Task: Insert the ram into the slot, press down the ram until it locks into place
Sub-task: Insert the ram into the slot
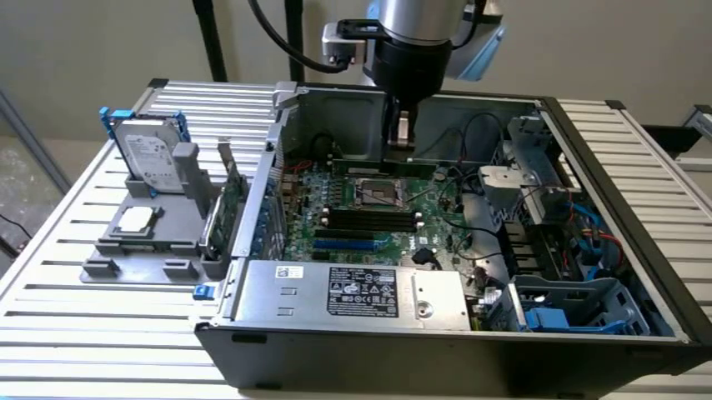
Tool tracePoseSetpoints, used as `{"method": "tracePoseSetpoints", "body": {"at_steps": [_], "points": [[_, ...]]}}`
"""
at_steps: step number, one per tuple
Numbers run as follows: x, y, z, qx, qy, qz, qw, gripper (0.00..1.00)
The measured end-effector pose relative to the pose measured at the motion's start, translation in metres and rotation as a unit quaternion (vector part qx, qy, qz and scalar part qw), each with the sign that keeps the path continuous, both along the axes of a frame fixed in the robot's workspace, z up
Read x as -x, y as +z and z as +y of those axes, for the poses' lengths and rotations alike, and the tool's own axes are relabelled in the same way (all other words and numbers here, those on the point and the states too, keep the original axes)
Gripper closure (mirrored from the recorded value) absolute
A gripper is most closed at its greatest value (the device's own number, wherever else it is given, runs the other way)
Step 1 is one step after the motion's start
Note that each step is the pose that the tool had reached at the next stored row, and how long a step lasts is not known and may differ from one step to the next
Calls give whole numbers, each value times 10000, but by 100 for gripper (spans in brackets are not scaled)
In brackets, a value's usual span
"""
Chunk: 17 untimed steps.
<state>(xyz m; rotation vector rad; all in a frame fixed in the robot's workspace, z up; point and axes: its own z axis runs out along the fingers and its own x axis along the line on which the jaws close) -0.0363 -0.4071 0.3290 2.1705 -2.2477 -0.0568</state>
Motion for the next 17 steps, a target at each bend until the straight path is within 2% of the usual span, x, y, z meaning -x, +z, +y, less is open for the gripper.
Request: {"method": "tracePoseSetpoints", "body": {"at_steps": [17], "points": [[0,-309,13,1,8,0,10000,87]]}}
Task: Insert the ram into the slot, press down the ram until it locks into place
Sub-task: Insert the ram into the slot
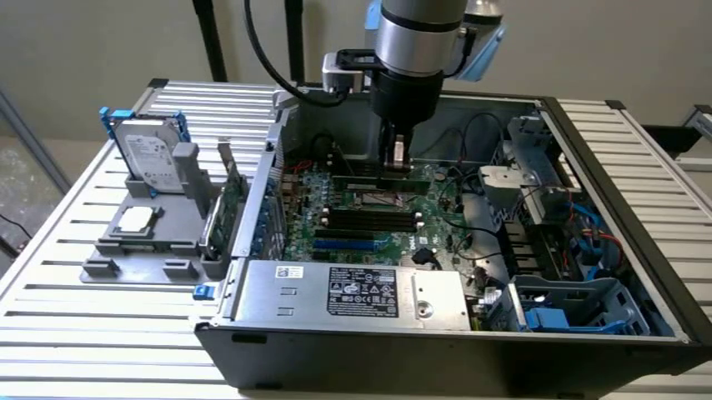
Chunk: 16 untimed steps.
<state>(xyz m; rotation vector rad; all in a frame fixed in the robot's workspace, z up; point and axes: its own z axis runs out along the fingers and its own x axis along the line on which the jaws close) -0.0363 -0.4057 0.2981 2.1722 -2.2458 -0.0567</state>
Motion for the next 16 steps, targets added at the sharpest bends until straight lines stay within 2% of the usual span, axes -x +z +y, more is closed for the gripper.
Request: {"method": "tracePoseSetpoints", "body": {"at_steps": [16], "points": [[0,-292,21,0,-10,0,10000,87]]}}
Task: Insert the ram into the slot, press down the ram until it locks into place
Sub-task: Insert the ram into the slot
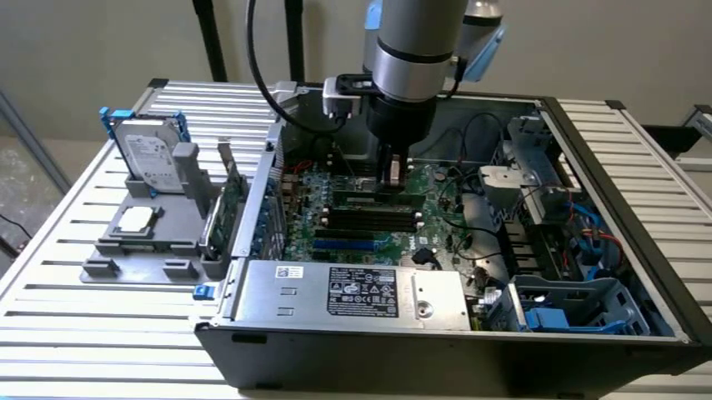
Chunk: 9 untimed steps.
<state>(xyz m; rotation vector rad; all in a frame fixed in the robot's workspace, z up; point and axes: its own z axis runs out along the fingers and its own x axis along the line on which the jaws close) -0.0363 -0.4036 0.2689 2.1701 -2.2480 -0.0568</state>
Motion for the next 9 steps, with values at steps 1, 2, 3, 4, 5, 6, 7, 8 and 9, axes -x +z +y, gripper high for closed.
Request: {"method": "tracePoseSetpoints", "body": {"at_steps": [1,2,3,4,5,6,7,8,9], "points": [[0,-18,1,0,-1,0,10000,87],[0,-36,3,1,-2,0,10000,87],[0,-54,4,1,-3,0,10000,87],[0,-72,6,0,-4,0,10000,87],[1,-90,7,0,-5,0,10000,87],[1,-108,8,0,-6,0,10000,87],[2,-126,9,0,-7,0,10000,87],[2,-144,11,0,-7,0,10000,87],[3,-162,13,0,-7,0,10000,87]]}}
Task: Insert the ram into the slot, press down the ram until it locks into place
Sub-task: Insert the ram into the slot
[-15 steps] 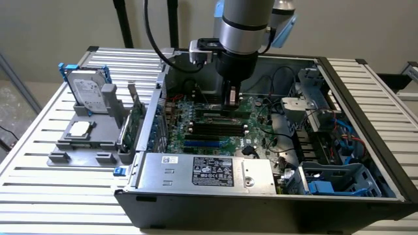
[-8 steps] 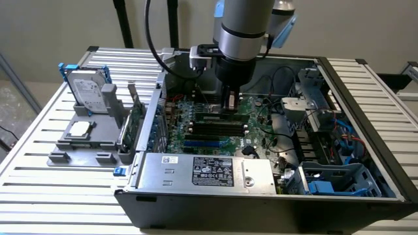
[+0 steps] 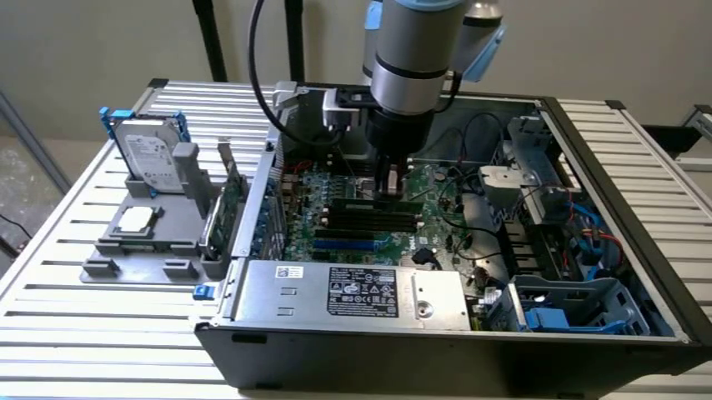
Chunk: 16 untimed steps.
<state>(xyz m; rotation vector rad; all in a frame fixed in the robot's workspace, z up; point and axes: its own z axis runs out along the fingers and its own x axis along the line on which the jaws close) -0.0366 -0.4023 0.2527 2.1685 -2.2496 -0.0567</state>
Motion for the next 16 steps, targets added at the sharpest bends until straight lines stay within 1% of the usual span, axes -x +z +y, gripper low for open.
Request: {"method": "tracePoseSetpoints", "body": {"at_steps": [5,8,10,12,13,16], "points": [[8,-91,17,3,0,0,10000,87],[8,-117,26,10,1,1,10000,87],[8,-124,30,22,0,1,10000,87],[9,-127,32,51,-1,1,10000,87],[8,-127,31,56,0,2,10000,87],[8,-127,33,58,0,2,10000,87]]}}
